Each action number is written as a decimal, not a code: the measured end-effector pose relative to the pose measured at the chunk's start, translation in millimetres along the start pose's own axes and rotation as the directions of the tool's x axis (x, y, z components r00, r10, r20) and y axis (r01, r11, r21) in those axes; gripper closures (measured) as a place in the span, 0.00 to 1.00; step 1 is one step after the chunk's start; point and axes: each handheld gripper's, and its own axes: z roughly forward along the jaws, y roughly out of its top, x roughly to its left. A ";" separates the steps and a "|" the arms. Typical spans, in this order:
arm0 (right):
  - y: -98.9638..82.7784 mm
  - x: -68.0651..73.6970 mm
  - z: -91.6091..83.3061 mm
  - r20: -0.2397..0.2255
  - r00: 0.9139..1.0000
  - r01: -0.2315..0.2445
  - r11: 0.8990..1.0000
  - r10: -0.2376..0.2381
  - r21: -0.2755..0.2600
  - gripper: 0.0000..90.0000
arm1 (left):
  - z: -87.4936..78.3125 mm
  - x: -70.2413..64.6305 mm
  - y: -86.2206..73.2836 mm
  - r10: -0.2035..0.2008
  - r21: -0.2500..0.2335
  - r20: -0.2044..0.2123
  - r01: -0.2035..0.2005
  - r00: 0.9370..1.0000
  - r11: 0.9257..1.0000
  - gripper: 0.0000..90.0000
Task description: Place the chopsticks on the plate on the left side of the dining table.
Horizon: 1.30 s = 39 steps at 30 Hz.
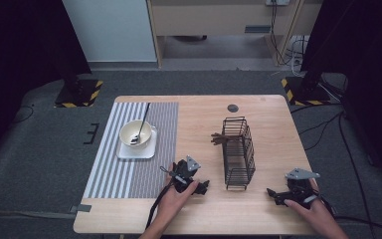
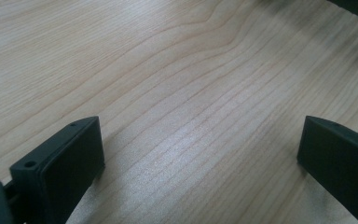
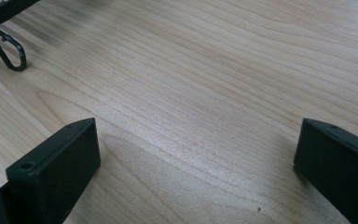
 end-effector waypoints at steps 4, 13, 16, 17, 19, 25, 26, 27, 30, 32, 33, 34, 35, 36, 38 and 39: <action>-0.2 0.2 -0.2 0.002 1.000 -0.001 1.000 0.001 0.001 0.00 | -0.1 0.8 0.0 0.006 0.001 0.007 -0.006 1.000 1.000 0.00; -0.2 0.1 -0.1 0.002 1.000 0.000 1.000 0.000 -0.001 0.00 | -5.4 6.8 1.4 0.012 -0.020 0.045 -0.011 0.999 1.000 0.04; -0.2 0.3 -0.2 0.002 1.000 -0.003 1.000 0.003 0.000 0.00 | -10.5 8.2 3.6 0.019 -0.057 0.055 -0.016 0.998 0.998 0.04; -0.2 0.2 -0.2 0.002 1.000 -0.001 1.000 0.001 -0.001 0.00 | -11.7 8.9 4.0 0.015 -0.066 0.064 -0.011 0.998 0.998 0.04; -0.2 0.2 -0.1 0.003 1.000 -0.001 1.000 0.001 -0.001 0.00 | -14.3 11.0 4.2 0.023 -0.077 0.071 -0.017 0.997 0.997 0.04; -0.2 0.2 -0.3 0.001 1.000 -0.002 1.000 0.002 0.001 0.00 | -21.7 14.4 7.3 0.052 -0.096 0.090 -0.043 0.995 0.994 0.06; -0.2 0.2 -0.1 0.002 1.000 -0.001 1.000 0.001 -0.001 0.00 | -21.7 14.4 7.3 0.052 -0.096 0.090 -0.043 0.995 0.994 0.06; -0.2 0.2 -0.2 0.002 1.000 -0.001 1.000 0.001 0.000 0.00 | -24.9 14.9 8.3 0.054 -0.108 0.107 -0.042 0.993 0.993 0.05; -0.2 0.1 -0.3 0.001 1.000 0.000 1.000 0.000 0.001 0.00 | -28.9 16.1 8.8 0.057 -0.116 0.123 -0.043 0.991 0.992 0.05; -0.2 0.1 -0.3 0.001 1.000 -0.001 1.000 0.001 0.001 0.00 | -31.4 16.3 9.1 0.058 -0.114 0.128 -0.043 0.990 0.992 0.06; -0.2 0.1 -0.3 0.001 1.000 0.000 1.000 0.000 0.001 0.00 | -32.7 16.0 9.3 0.062 -0.114 0.130 -0.047 0.990 0.992 0.07; -0.2 0.2 -0.2 0.002 1.000 -0.001 1.000 0.001 -0.001 0.00 | -34.0 15.6 9.8 0.066 -0.115 0.133 -0.050 0.989 0.992 0.08; -0.2 0.2 -0.1 0.002 1.000 -0.001 1.000 0.001 -0.001 0.00 | -34.0 15.6 9.8 0.066 -0.115 0.133 -0.050 0.989 0.992 0.09; -0.2 0.2 -0.1 0.001 1.000 -0.002 1.000 0.002 -0.001 0.00 | -37.8 15.3 11.8 0.070 -0.124 0.139 -0.053 0.988 0.991 0.10; -0.2 0.0 -0.1 -0.001 1.000 0.000 1.000 0.000 0.000 0.00 | -39.4 15.4 12.9 0.070 -0.129 0.143 -0.051 0.987 0.990 0.11; -0.1 -0.3 -0.1 -0.002 1.000 0.002 1.000 -0.002 0.000 0.00 | -43.8 16.5 16.8 0.067 -0.141 0.155 -0.045 0.986 0.989 0.12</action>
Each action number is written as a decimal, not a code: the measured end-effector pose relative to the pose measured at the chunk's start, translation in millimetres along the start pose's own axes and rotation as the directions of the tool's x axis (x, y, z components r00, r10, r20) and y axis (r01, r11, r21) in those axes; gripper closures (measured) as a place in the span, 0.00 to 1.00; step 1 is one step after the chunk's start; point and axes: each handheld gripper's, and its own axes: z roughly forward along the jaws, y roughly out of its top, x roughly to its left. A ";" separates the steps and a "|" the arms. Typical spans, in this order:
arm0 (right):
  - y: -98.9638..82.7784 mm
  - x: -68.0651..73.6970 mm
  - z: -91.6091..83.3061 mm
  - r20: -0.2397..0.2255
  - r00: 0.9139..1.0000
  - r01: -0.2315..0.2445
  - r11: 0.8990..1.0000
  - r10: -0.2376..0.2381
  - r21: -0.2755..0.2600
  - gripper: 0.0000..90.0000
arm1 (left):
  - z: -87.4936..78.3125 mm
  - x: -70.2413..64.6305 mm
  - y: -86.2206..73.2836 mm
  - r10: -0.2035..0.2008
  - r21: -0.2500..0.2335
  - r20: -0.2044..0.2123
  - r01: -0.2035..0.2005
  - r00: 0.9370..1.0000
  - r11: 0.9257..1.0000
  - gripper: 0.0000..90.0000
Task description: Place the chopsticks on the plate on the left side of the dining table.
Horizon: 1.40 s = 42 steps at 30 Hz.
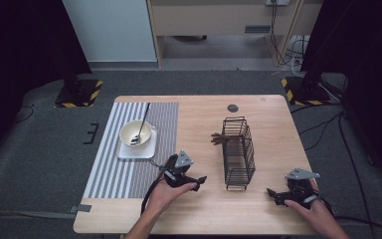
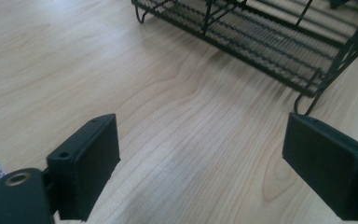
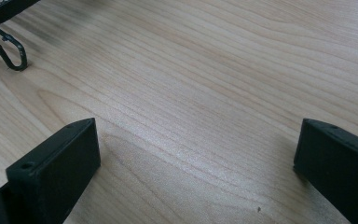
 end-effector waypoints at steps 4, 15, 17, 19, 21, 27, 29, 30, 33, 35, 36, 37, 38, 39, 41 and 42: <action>0.0 -0.1 0.1 0.001 1.000 0.001 1.000 -0.001 -0.001 0.00 | -11.3 3.7 9.8 0.003 -0.029 -0.003 -0.003 1.000 1.000 0.17; 0.6 0.0 0.7 0.002 1.000 -0.003 1.000 0.003 -0.001 0.00 | -30.7 11.4 46.8 0.058 -0.050 -0.019 -0.059 0.998 0.997 0.19; 0.6 -0.1 0.8 0.003 1.000 -0.002 1.000 0.002 -0.001 0.00 | -30.9 10.3 51.8 0.067 -0.052 -0.018 -0.068 0.998 0.996 0.19; 0.6 -0.1 0.8 0.003 1.000 -0.002 1.000 0.002 -0.001 0.00 | -31.7 8.4 59.5 0.079 -0.059 -0.018 -0.080 0.997 0.995 0.18; 0.7 0.0 0.7 0.002 1.000 -0.003 1.000 0.003 -0.001 0.00 | -32.6 5.6 66.9 0.089 -0.067 -0.009 -0.089 0.996 0.994 0.16; 0.6 0.0 0.7 0.002 1.000 -0.003 1.000 0.003 -0.001 0.00 | -34.0 -3.6 84.9 0.118 -0.098 0.003 -0.117 0.993 0.988 0.11; 0.6 0.0 0.7 0.002 1.000 -0.003 1.000 0.003 -0.001 0.00 | -33.2 -5.8 92.5 0.134 -0.102 0.006 -0.133 0.991 0.986 0.11; 0.6 0.0 0.7 0.002 1.000 -0.003 1.000 0.003 -0.001 0.00 | -32.9 -6.3 95.3 0.137 -0.106 0.005 -0.135 0.991 0.985 0.11; 0.6 0.0 0.7 0.002 1.000 -0.003 1.000 0.003 -0.001 0.00 | -32.8 -7.2 100.8 0.137 -0.115 0.005 -0.135 0.991 0.984 0.11; 0.6 0.0 0.7 0.002 1.000 -0.003 1.000 0.003 -0.001 0.00 | -32.7 -8.5 106.4 0.141 -0.120 0.002 -0.140 0.990 0.983 0.12; 0.6 0.0 0.7 0.002 1.000 -0.003 1.000 0.003 -0.001 0.00 | -33.1 -10.0 110.7 0.148 -0.121 0.002 -0.147 0.989 0.982 0.13; 0.6 0.0 0.7 0.002 1.000 -0.003 1.000 0.003 -0.001 0.00 | -33.1 -10.0 110.7 0.148 -0.121 0.002 -0.147 0.989 0.982 0.14; 0.6 0.0 0.7 0.002 1.000 -0.003 1.000 0.003 -0.001 0.00 | -33.2 -10.9 112.6 0.153 -0.123 -0.002 -0.152 0.988 0.981 0.16; 0.6 0.0 0.7 0.002 1.000 -0.003 1.000 0.003 -0.001 0.00 | -33.3 -11.5 114.4 0.156 -0.124 -0.006 -0.155 0.988 0.980 0.17; 0.6 0.0 0.7 0.002 1.000 -0.003 1.000 0.003 -0.001 0.00 | -33.7 -12.3 118.8 0.164 -0.121 -0.004 -0.163 0.986 0.979 0.20; 0.6 0.0 0.7 0.002 1.000 -0.003 1.000 0.003 -0.001 0.00 | -33.7 -12.3 118.8 0.164 -0.121 -0.004 -0.163 0.986 0.979 0.22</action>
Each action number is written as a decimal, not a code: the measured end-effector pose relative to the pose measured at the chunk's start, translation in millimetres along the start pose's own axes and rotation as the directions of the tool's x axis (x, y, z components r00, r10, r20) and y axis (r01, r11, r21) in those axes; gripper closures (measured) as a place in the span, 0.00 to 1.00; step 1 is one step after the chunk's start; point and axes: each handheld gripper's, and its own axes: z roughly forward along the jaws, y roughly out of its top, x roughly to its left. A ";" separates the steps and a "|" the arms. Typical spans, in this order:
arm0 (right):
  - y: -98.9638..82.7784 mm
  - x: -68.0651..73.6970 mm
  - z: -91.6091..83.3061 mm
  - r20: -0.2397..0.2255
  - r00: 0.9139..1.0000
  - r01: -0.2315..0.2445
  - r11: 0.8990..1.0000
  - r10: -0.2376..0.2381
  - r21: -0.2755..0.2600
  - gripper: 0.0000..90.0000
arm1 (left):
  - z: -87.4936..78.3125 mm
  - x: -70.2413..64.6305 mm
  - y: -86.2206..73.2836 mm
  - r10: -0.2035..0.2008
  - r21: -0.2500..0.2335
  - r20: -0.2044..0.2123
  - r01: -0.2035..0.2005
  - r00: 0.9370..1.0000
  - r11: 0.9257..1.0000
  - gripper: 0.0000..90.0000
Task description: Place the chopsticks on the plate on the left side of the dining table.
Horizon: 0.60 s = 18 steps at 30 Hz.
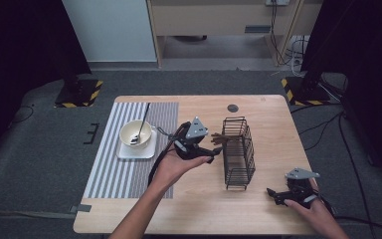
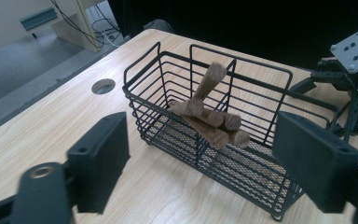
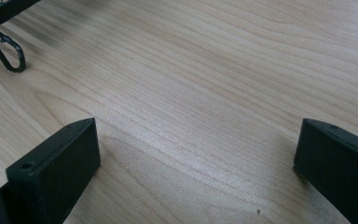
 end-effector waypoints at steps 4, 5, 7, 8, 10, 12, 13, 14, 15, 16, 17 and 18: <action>0.0 0.0 0.0 0.000 1.000 0.001 1.000 -0.001 0.000 0.00 | -0.1 -0.6 5.3 0.008 0.006 0.006 -0.009 1.000 1.000 0.25; 0.0 0.0 0.0 0.000 1.000 0.000 1.000 0.000 0.000 0.00 | -0.3 -0.3 7.7 0.006 0.005 0.002 -0.007 1.000 1.000 0.25; 0.0 0.0 0.0 0.000 1.000 0.000 1.000 0.000 0.000 0.00 | -0.3 0.6 10.0 0.004 0.003 -0.006 -0.004 1.000 1.000 0.25; 0.0 0.0 0.0 0.000 1.000 0.000 1.000 0.000 0.000 0.00 | 0.0 0.9 10.5 0.003 0.003 -0.009 -0.003 1.000 1.000 0.25; 0.0 0.0 0.0 0.000 1.000 0.000 1.000 0.000 0.000 0.00 | 1.1 2.0 11.8 0.004 0.007 -0.014 -0.004 1.000 1.000 0.24; 0.0 0.0 0.0 0.000 1.000 0.000 1.000 0.000 0.000 0.00 | 1.3 2.4 12.7 0.005 0.008 -0.016 -0.004 1.000 1.000 0.24; 0.0 0.0 0.0 0.000 1.000 0.000 1.000 0.000 0.000 0.00 | 1.4 2.7 13.9 0.005 0.006 -0.019 -0.005 1.000 1.000 0.24; 0.0 0.0 0.0 0.000 1.000 0.000 1.000 0.000 0.000 0.00 | 1.2 2.9 16.4 0.006 0.002 -0.026 -0.006 1.000 1.000 0.25; 0.0 0.0 0.0 0.000 1.000 0.000 1.000 0.000 0.000 0.00 | 1.2 2.9 16.4 0.006 0.002 -0.026 -0.006 1.000 1.000 0.25; 0.0 0.0 0.0 0.000 1.000 0.000 1.000 0.000 0.000 0.00 | 0.9 3.2 19.9 0.013 0.003 -0.028 -0.013 1.000 1.000 0.25; 0.0 0.0 0.0 0.000 1.000 0.000 1.000 0.000 0.000 0.00 | 1.3 3.5 22.0 0.017 0.007 -0.030 -0.017 0.999 1.000 0.26; 0.0 0.0 0.0 0.000 1.000 0.000 1.000 0.000 0.000 0.00 | 1.3 3.5 22.0 0.017 0.007 -0.030 -0.017 0.999 1.000 0.27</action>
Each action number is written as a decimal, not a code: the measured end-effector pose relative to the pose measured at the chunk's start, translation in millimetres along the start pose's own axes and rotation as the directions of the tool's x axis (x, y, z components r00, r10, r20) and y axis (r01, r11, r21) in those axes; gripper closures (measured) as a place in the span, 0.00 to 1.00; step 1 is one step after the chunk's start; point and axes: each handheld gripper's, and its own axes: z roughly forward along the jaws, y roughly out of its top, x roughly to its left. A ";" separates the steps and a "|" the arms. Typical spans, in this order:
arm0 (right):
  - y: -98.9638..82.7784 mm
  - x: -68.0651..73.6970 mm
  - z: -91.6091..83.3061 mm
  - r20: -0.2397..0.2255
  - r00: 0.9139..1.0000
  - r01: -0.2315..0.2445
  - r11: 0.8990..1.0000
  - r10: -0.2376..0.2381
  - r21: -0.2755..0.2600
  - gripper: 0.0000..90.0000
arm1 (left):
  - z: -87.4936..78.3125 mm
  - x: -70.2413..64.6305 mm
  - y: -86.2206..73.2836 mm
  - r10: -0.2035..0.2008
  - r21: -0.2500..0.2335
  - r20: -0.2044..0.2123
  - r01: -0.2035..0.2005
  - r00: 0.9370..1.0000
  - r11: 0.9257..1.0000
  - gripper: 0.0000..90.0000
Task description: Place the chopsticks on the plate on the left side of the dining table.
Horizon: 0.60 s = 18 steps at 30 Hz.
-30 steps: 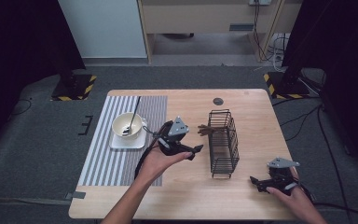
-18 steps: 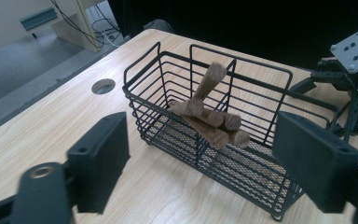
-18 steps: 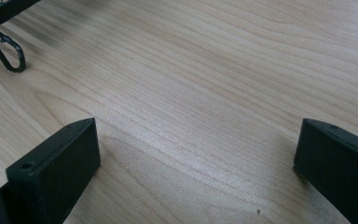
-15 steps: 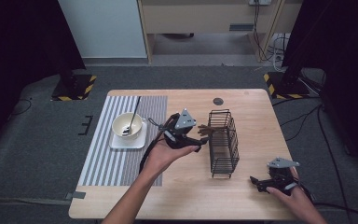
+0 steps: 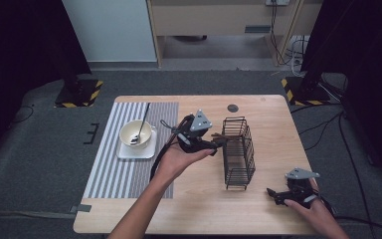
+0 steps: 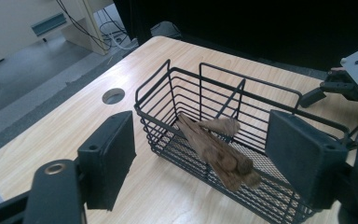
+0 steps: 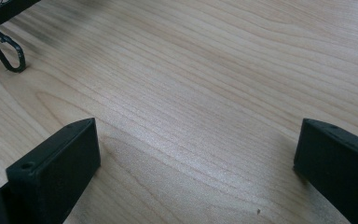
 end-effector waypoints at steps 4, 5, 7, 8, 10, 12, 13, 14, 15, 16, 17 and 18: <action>0.0 0.0 0.0 0.000 1.000 0.000 1.000 0.000 0.000 0.00 | 1.6 1.0 5.2 0.003 0.011 0.003 -0.003 1.000 1.000 0.32; 0.0 0.0 0.0 0.000 1.000 0.000 1.000 0.000 0.000 0.00 | 2.1 0.1 7.9 0.011 0.019 0.010 -0.011 1.000 1.000 0.34; 0.0 0.0 0.0 0.000 1.000 0.000 1.000 0.000 0.000 0.00 | 1.8 -0.8 9.0 0.017 0.021 0.008 -0.018 1.000 1.000 0.39; 0.0 0.0 0.0 0.000 1.000 0.000 1.000 0.000 0.000 0.00 | 1.4 -2.0 10.8 0.027 0.027 0.005 -0.027 1.000 0.999 0.41; 0.0 0.0 0.0 0.000 1.000 0.000 1.000 0.000 0.000 0.00 | 1.5 -2.5 11.6 0.028 0.030 0.009 -0.028 1.000 0.999 0.46; 0.0 0.0 0.0 0.000 1.000 0.000 1.000 0.000 0.000 0.00 | 1.5 -2.2 12.7 0.033 0.034 0.011 -0.033 0.999 0.999 0.51; 0.0 0.0 0.0 0.000 1.000 0.000 1.000 0.000 0.000 0.00 | 1.8 -2.1 13.2 0.031 0.037 0.013 -0.032 0.999 0.999 0.54; 0.0 0.0 0.0 0.000 1.000 0.000 1.000 0.000 0.000 0.00 | 2.8 -2.4 14.0 0.040 0.047 0.014 -0.041 0.999 0.998 0.56; 0.0 0.0 0.0 0.000 1.000 0.000 1.000 0.000 0.000 0.00 | 3.4 -2.8 14.4 0.045 0.051 0.015 -0.046 0.999 0.998 0.58; 0.0 0.0 0.0 0.000 1.000 0.000 1.000 0.000 0.000 0.00 | 3.8 -3.3 14.8 0.049 0.052 0.015 -0.050 0.999 0.997 0.61; 0.0 0.0 0.0 0.000 1.000 0.000 1.000 0.000 0.000 0.00 | 3.8 -3.3 14.8 0.049 0.052 0.015 -0.050 0.999 0.997 0.63; 0.0 0.0 0.0 0.000 1.000 0.000 1.000 0.000 0.000 0.00 | 4.4 -3.8 15.3 0.049 0.054 0.019 -0.050 0.999 0.997 0.63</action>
